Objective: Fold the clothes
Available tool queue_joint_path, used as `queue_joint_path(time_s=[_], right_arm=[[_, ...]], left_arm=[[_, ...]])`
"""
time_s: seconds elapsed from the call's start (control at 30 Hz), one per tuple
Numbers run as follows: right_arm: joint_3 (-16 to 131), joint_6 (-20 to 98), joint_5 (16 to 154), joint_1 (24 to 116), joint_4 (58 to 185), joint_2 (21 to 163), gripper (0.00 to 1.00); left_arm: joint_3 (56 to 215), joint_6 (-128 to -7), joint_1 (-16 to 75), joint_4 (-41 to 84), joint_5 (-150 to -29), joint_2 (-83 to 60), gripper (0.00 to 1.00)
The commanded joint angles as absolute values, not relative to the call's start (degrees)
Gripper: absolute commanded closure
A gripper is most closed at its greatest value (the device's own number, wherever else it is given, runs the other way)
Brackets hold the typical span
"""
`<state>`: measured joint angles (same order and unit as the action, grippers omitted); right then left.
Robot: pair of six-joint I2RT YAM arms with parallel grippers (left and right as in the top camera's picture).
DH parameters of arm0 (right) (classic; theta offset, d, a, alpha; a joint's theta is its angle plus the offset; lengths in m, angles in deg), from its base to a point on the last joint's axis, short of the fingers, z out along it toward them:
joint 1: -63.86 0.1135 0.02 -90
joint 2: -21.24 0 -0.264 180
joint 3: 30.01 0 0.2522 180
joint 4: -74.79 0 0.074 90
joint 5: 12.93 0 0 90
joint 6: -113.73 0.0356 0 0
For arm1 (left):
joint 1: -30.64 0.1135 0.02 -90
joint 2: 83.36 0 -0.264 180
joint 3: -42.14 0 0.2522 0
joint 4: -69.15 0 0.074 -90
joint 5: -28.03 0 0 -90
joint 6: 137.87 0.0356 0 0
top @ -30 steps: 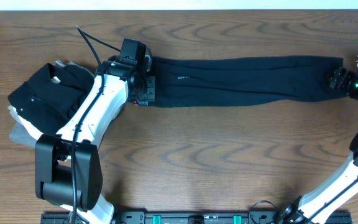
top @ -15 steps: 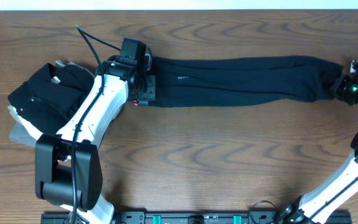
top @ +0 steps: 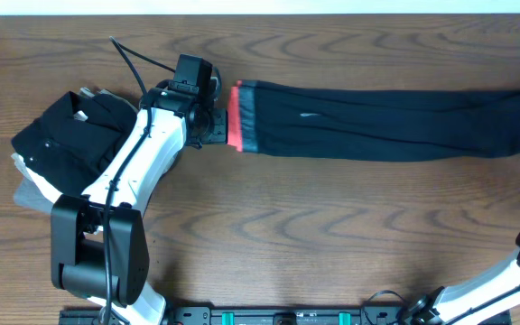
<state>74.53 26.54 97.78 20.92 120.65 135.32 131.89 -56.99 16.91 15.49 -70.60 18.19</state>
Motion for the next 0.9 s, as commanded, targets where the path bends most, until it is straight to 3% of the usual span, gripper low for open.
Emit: queue_joint_path(time_s=[0.0, 0.3, 0.87], right_arm=[[74.9, 26.7, 94.5, 21.4, 121.6, 135.2, 0.99], [74.9, 26.7, 100.9, 27.1, 122.8, 135.0, 0.99], [74.9, 29.5, 104.8, 55.4, 130.0, 134.2, 0.99]], left_arm=[[132.4, -56.9, 16.8, 15.8, -70.6, 17.8, 0.48], [132.4, -56.9, 16.8, 15.7, -70.6, 17.7, 0.48], [132.4, -57.6, 21.6, 10.5, -70.3, 11.9, 0.48]])
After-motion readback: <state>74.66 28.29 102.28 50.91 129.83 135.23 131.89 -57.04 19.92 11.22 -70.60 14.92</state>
